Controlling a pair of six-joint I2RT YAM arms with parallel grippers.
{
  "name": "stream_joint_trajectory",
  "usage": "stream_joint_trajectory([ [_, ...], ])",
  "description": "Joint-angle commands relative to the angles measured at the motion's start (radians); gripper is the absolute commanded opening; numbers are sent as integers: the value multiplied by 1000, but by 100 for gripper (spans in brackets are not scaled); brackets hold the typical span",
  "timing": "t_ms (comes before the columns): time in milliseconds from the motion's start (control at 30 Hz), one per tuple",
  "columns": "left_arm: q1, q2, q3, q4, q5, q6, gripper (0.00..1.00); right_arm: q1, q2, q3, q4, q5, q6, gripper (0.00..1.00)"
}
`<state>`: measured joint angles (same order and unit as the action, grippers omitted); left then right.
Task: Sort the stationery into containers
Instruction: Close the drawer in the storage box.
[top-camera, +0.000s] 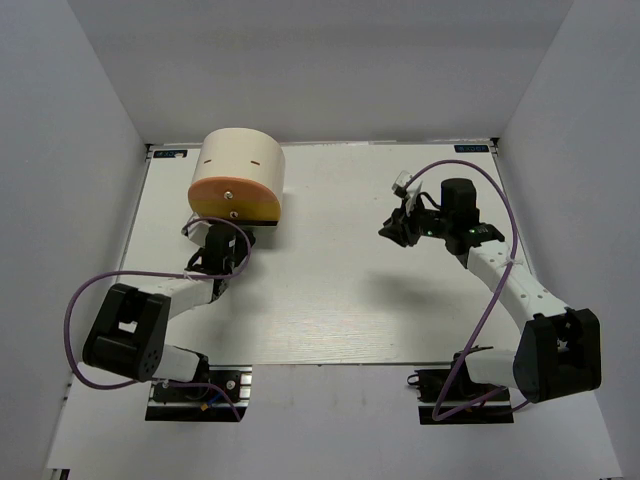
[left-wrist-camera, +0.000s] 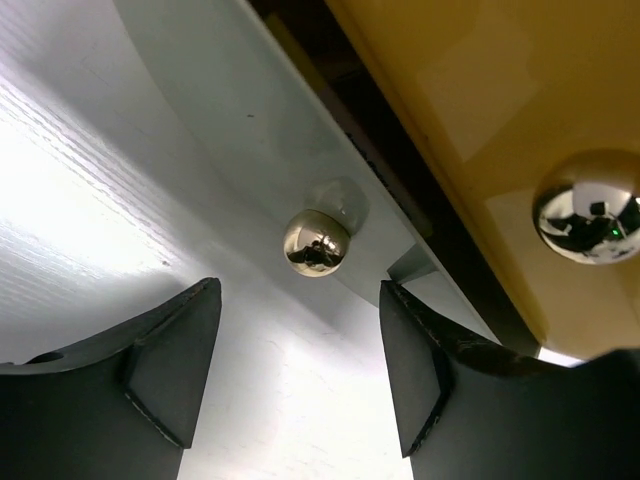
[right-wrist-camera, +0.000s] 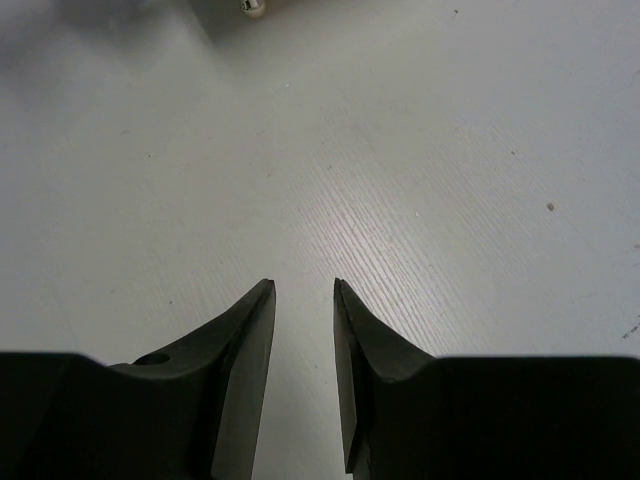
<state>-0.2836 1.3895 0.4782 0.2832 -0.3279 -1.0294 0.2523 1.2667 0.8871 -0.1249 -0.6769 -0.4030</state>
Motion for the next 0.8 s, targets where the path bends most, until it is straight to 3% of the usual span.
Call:
stream_joint_trajectory([
  [0,6,8,33,40,12,-60,74,-8,-32,-7,18,-21,-2,36],
  [767,6,65,45,116,3,-207,70,-24,-43,-33,5,-29,-22,37],
])
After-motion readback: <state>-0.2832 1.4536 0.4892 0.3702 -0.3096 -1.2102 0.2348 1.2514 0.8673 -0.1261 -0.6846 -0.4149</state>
